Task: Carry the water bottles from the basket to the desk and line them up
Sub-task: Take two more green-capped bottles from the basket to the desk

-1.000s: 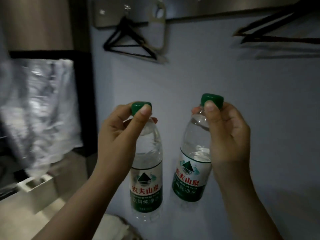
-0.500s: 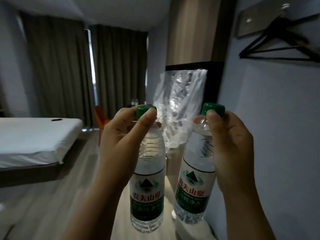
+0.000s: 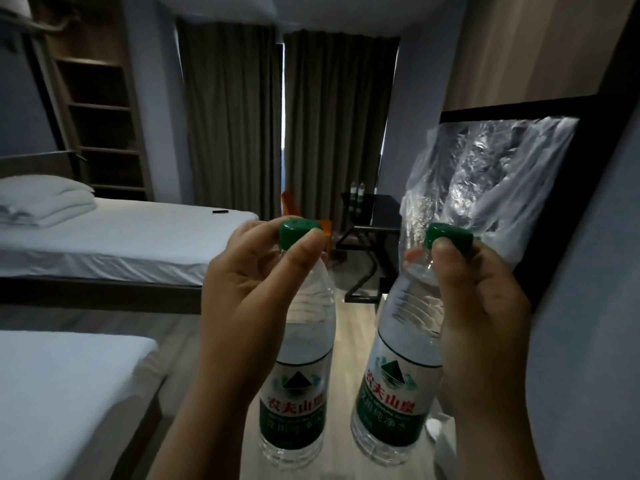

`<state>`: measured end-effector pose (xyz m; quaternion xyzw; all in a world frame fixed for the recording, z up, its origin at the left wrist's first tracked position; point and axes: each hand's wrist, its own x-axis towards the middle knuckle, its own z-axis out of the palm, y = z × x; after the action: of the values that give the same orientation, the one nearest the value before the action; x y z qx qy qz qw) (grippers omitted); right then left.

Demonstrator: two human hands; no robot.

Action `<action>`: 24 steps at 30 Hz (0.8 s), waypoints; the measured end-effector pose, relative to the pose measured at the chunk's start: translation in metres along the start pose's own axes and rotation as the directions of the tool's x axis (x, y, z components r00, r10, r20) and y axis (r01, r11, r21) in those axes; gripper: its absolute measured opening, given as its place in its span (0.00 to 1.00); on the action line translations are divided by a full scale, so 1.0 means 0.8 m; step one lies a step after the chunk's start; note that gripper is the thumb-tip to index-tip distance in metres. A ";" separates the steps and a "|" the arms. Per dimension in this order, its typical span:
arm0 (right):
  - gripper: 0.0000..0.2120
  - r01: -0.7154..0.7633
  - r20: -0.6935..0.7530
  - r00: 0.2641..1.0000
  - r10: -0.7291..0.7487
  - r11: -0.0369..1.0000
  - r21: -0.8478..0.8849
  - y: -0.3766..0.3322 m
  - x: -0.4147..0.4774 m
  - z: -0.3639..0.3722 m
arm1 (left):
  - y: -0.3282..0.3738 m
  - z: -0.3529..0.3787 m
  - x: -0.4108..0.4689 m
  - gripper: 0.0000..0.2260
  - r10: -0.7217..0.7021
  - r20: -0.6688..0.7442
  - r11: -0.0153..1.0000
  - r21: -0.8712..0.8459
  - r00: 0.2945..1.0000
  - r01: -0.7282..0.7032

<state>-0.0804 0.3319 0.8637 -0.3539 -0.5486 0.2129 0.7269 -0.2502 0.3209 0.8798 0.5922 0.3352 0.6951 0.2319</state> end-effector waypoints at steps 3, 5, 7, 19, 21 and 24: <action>0.15 -0.010 0.002 1.000 0.010 1.000 0.004 0.016 0.000 0.032 | -0.017 -0.026 0.015 0.11 0.001 -0.007 1.000 -0.025 1.000 -0.001; 0.15 -0.021 0.017 1.000 0.021 1.000 0.006 0.026 0.004 0.051 | -0.033 -0.038 0.028 0.10 -0.016 -0.016 0.999 -0.041 1.000 0.015; 0.14 -0.012 0.028 1.000 0.013 1.000 -0.009 0.036 0.013 0.067 | -0.050 -0.043 0.042 0.11 -0.031 -0.021 0.998 -0.052 0.999 0.030; 0.15 0.049 0.049 0.998 -0.049 0.999 -0.011 0.160 0.145 0.106 | -0.185 0.012 0.162 0.14 -0.050 -0.052 0.997 -0.060 0.997 0.047; 0.15 0.068 0.072 0.995 -0.068 0.998 0.002 0.183 0.178 0.113 | -0.204 0.028 0.192 0.13 -0.025 -0.053 0.999 -0.025 0.998 0.024; 0.16 0.079 0.102 0.991 -0.083 0.996 0.039 0.215 0.223 0.126 | -0.236 0.047 0.231 0.11 0.009 -0.069 1.000 0.011 0.998 -0.009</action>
<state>-0.1076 0.5983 0.8654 -0.3071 -0.5956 0.2106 0.7118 -0.2632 0.5872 0.8663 0.5707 0.3440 0.7143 0.2140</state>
